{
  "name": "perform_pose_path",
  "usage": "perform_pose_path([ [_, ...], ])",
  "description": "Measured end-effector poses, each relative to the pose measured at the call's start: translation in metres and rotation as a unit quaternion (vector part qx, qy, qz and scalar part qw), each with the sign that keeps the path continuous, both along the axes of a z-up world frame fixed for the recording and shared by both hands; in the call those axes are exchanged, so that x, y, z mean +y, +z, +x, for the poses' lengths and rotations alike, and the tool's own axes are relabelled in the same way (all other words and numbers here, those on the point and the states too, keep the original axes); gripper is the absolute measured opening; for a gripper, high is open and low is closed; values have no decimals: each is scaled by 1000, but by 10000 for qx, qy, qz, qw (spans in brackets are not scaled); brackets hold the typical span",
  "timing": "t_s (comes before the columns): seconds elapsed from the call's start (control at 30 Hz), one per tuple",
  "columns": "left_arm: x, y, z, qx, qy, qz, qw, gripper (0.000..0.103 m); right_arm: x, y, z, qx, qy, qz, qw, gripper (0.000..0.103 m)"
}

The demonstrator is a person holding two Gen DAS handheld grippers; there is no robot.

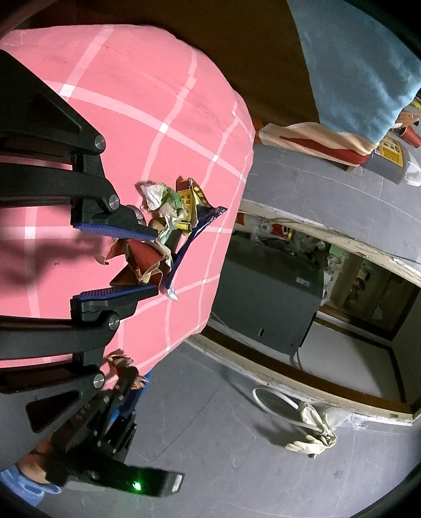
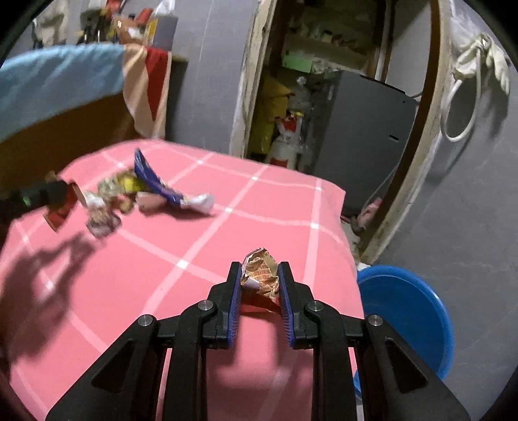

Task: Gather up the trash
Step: 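Open the right tool and release the gold wrapper onto the cloth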

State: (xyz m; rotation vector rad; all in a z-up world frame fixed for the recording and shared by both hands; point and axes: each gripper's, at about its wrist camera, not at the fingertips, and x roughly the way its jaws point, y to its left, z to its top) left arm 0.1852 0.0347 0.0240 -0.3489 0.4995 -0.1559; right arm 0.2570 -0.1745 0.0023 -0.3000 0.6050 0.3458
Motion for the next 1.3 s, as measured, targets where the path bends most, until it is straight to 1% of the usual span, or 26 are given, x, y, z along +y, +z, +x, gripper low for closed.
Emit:
perform_pose_path([
  [0.1,0,0,0,4,6,5,10000,23,-5,11,-7,-211,140,333,9991,20],
  [0.17,0,1,0,3,2,3,10000,23,-5,18,-10,-331,213,472,9981,20],
  [0.37,0,3,-1,-50,-4,15,10000,23,-10,43,-24,-734,464,1055,9906,20],
  [0.4,0,4,-2,-58,3,16,10000,23,-10,46,-26,-803,496,1078,9897,21],
  [0.47,1,5,-2,-63,16,0,10000,23,-7,48,-28,-876,541,954,9901,21],
  [0.57,2,5,-3,-42,39,1,10000,23,0,40,-26,-762,558,698,9931,21],
  [0.67,3,4,-3,75,59,39,9999,23,10,25,-21,-553,534,286,9966,21],
  [0.77,5,0,-4,264,96,92,9996,23,18,11,-16,-179,740,242,9968,21],
  [0.83,6,-3,-5,391,126,99,9991,23,22,5,-14,-15,826,254,9963,22],
  [0.87,8,-6,-6,478,159,89,9987,23,23,2,-14,42,839,263,9961,23],
  [0.9,10,-8,-7,539,175,71,9984,23,24,0,-13,126,849,286,9959,32],
  [0.93,12,-10,-8,594,183,47,9981,23,24,-2,-13,188,848,322,9957,44],
  [1.0,15,-13,-10,686,217,-11,9974,23,19,-3,-14,280,830,487,9950,50],
  [1.07,18,-15,-11,777,217,-51,9967,23,13,-3,-15,343,775,599,9946,52],
  [1.13,17,-18,-13,863,186,-75,9961,23,7,-4,-17,407,716,690,9942,63],
  [1.3,8,-25,-15,1092,34,-50,9940,23,-6,-10,-18,625,597,774,9932,63],
])
